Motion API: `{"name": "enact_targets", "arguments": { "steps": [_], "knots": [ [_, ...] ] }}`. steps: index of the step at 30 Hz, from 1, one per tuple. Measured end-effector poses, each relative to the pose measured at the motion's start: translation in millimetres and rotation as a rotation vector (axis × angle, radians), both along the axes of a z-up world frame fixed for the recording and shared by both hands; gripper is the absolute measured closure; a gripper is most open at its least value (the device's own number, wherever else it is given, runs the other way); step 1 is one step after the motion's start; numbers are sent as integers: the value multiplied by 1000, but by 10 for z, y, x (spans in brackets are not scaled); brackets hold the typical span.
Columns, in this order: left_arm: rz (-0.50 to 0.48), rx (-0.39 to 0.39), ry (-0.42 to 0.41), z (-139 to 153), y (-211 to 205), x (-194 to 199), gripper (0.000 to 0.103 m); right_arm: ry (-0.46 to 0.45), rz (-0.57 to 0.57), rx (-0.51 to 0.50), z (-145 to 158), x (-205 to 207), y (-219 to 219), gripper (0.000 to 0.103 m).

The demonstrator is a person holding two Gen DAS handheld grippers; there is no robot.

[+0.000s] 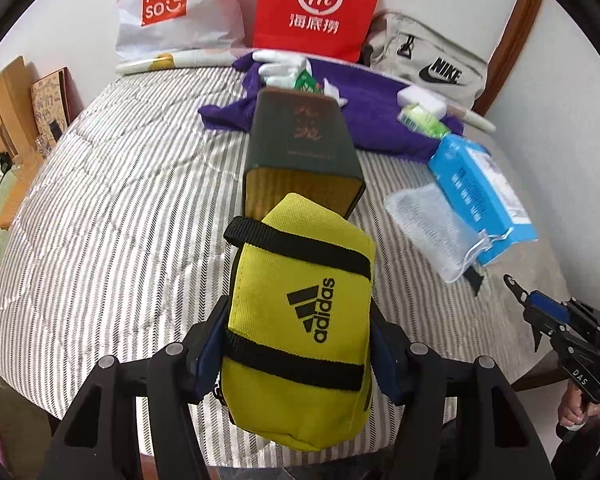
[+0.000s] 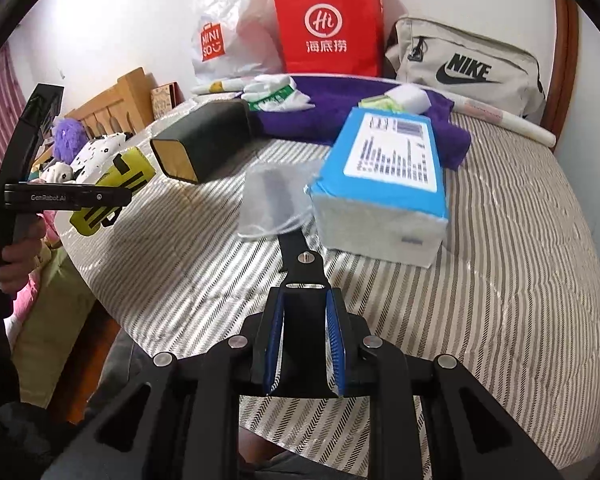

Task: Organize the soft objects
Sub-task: 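Carry the black strap with the right tool while the left tool carries the pouch toward the towel, then lower the strap onto the towel and open the right tool while the left tool sets down the pouch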

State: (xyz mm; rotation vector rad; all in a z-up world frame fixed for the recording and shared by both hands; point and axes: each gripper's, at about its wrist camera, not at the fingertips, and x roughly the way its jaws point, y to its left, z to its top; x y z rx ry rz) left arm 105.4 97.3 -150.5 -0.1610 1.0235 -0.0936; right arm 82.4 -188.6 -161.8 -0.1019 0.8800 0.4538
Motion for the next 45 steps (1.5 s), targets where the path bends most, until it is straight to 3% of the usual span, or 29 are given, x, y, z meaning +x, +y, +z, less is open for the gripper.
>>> {"name": "enact_targets", "arguments": {
  "steps": [13, 23, 45],
  "knots": [
    [14, -34, -67, 359, 146, -7, 43, -61, 21, 26, 408, 126, 87, 81],
    [3, -41, -82, 560, 153, 221, 43, -102, 18, 50, 637, 486, 105, 81],
    [-3, -55, -71, 680, 6, 1131, 43, -76, -63, 94, 637, 1514, -27, 81]
  ]
}}
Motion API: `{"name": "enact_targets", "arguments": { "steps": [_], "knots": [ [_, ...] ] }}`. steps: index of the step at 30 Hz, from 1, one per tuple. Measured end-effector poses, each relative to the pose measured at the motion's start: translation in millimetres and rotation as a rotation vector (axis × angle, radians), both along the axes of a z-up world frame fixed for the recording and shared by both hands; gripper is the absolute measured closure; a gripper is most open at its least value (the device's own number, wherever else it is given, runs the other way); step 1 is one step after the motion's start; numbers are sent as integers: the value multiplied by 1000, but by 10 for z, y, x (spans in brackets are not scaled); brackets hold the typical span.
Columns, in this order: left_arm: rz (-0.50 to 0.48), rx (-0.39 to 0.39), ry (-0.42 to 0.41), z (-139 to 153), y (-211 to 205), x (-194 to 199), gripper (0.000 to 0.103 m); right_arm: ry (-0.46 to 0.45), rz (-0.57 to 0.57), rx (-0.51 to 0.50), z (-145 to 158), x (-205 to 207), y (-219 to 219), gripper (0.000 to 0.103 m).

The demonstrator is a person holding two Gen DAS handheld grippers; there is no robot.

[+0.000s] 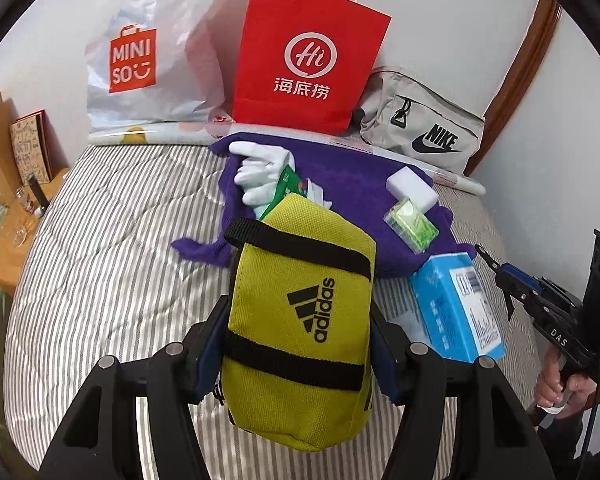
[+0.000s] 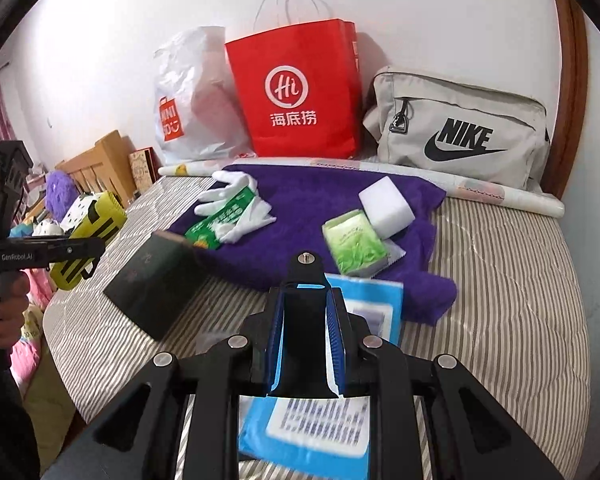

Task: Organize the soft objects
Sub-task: 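Lower the strap onto the towel and open the right tool while the left tool sets down the pouch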

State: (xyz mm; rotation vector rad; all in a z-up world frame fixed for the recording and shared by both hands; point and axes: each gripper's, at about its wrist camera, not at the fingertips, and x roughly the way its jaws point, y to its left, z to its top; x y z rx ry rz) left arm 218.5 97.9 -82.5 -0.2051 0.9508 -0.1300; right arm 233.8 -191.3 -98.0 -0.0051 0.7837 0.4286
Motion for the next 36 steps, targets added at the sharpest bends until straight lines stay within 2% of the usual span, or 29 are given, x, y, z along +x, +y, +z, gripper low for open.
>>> {"name": "enact_targets", "arguments": {
  "steps": [16, 31, 36],
  "knots": [
    [-17, -15, 59, -143, -76, 819, 43, 15, -1, -31, -33, 826, 45, 81],
    [-37, -25, 125, -396, -166, 1519, 43, 60, -5, -75, -307, 1420, 149, 81],
    [-50, -23, 173, -563, -216, 1705, 43, 86, -5, -107, -430, 1508, 162, 81]
  ]
}}
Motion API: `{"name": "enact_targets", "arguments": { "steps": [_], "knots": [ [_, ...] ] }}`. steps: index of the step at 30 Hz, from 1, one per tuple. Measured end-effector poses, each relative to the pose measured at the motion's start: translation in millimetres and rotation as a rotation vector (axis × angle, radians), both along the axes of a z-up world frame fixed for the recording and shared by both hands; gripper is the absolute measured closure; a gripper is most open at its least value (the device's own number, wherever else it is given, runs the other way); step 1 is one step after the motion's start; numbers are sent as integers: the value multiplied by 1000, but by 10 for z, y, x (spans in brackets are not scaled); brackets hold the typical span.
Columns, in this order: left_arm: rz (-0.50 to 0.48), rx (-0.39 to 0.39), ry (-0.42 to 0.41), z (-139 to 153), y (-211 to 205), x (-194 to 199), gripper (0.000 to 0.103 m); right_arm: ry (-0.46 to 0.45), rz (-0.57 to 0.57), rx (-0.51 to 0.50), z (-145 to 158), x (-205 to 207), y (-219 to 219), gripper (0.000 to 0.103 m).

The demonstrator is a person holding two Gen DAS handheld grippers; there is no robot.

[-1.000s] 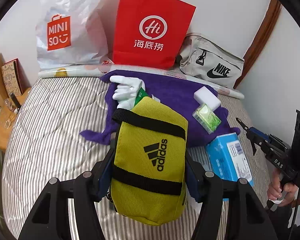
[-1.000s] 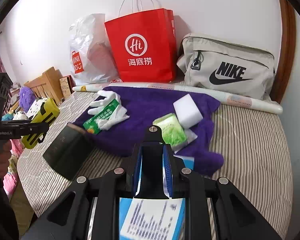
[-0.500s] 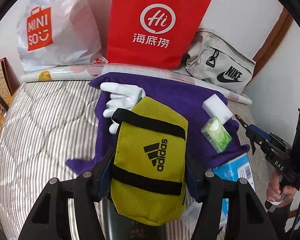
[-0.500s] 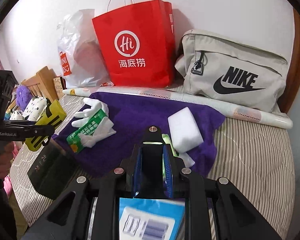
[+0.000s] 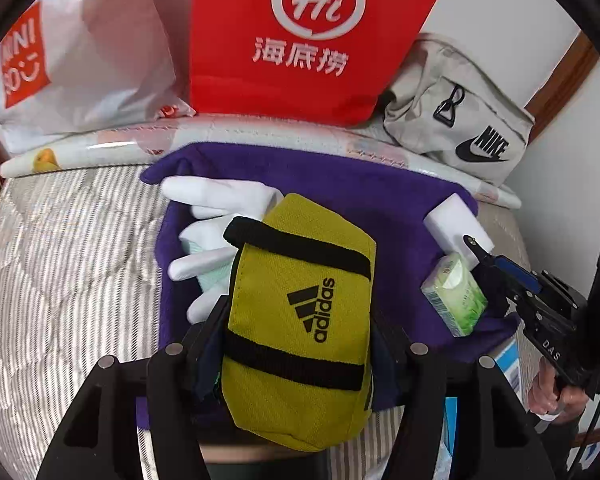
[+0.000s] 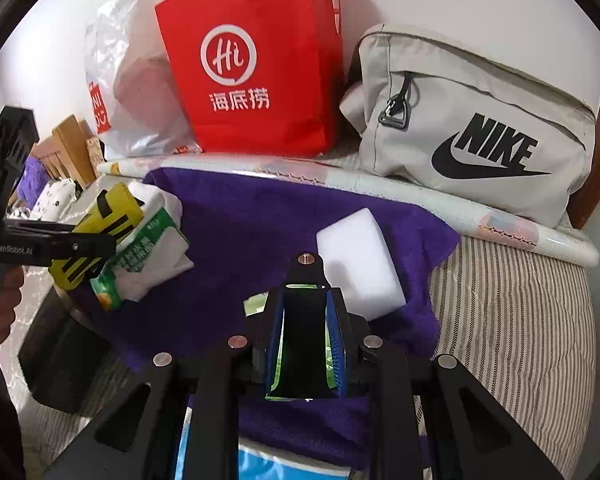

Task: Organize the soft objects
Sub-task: 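Lower the strap onto the towel and open the right tool while the left tool sets down the pouch, then grasp the clear plastic bag with the left tool while the right tool moves to the second black strap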

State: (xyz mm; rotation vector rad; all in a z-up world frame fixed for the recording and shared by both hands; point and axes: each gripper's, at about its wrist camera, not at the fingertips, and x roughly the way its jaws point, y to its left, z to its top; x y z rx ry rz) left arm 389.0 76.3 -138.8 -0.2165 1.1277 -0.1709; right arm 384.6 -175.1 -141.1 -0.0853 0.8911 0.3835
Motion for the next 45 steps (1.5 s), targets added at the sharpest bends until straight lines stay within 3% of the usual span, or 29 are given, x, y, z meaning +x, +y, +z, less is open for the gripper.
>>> {"name": "enact_targets", "arguments": {
  "steps": [9, 16, 21, 24, 28, 37, 45],
  "knots": [
    [-23, 24, 71, -269, -98, 175, 40, 60, 15, -53, -176, 92, 51, 81],
    [-27, -20, 87, -254, -80, 212, 33, 104, 15, -40, -228, 124, 21, 79],
    [-5, -38, 74, -183, -57, 173, 24, 124, 19, -8, -239, 94, -26, 59],
    [-2, -28, 59, -108, -44, 103, 23, 94, 25, 1, -176, 6, -41, 49],
    [8, -21, 45, 4, -34, 19, 23, 71, 25, -9, -74, -115, -44, 49],
    [-32, 39, -27, 369, -150, -456, 25, 26, -9, 41, 196, -534, -132, 49],
    [-157, 84, -108, 565, -452, -1175, 25, 32, -36, 88, 338, -1076, -313, 48]
  ]
}}
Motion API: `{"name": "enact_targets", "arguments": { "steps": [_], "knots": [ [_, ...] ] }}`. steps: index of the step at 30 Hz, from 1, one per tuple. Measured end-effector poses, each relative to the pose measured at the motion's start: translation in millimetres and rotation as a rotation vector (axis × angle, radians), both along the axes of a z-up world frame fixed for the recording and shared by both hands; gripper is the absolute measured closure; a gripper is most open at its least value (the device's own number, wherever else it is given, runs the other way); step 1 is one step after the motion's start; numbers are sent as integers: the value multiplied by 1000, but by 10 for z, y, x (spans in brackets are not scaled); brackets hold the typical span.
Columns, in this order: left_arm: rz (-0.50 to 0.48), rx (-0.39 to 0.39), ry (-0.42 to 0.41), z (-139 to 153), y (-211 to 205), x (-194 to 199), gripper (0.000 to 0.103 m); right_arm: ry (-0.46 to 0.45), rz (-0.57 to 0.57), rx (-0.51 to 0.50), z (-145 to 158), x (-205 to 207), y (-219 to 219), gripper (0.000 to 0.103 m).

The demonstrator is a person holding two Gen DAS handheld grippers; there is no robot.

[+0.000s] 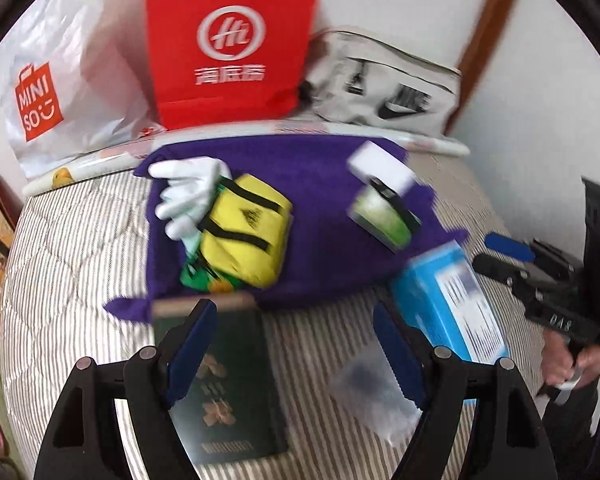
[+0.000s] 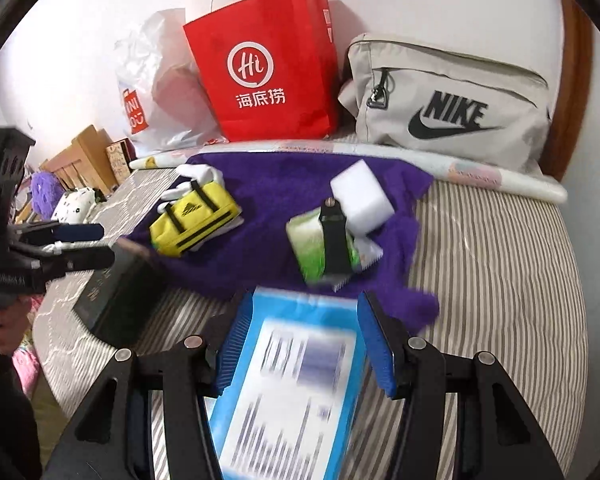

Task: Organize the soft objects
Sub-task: 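Grasp the clear plastic bag with the left tool while the right tool moves to the second black strap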

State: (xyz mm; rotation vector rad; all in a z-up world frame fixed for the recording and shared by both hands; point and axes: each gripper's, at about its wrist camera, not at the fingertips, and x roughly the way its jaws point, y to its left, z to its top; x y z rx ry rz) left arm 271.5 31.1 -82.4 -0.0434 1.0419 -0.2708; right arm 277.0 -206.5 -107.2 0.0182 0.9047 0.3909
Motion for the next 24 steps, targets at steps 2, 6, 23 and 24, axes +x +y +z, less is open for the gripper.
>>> {"name": "enact_targets", "arguments": {
  "steps": [2, 6, 23, 24],
  "knots": [
    [-26, 10, -2, -4, -97, -176, 25, -5, 6, 22, 35, -165, -37, 48],
    [-51, -8, -12, -24, -225, -468, 25, -28, 24, 19, 68, -493, -56, 48],
    [-163, 63, 26, -715, -955, -1110, 25, -10, -28, -5, -226, -1249, -386, 48],
    [-168, 78, 19, -755, -981, -1113, 25, 0, -34, -5, -261, -1264, -410, 48]
  ]
}}
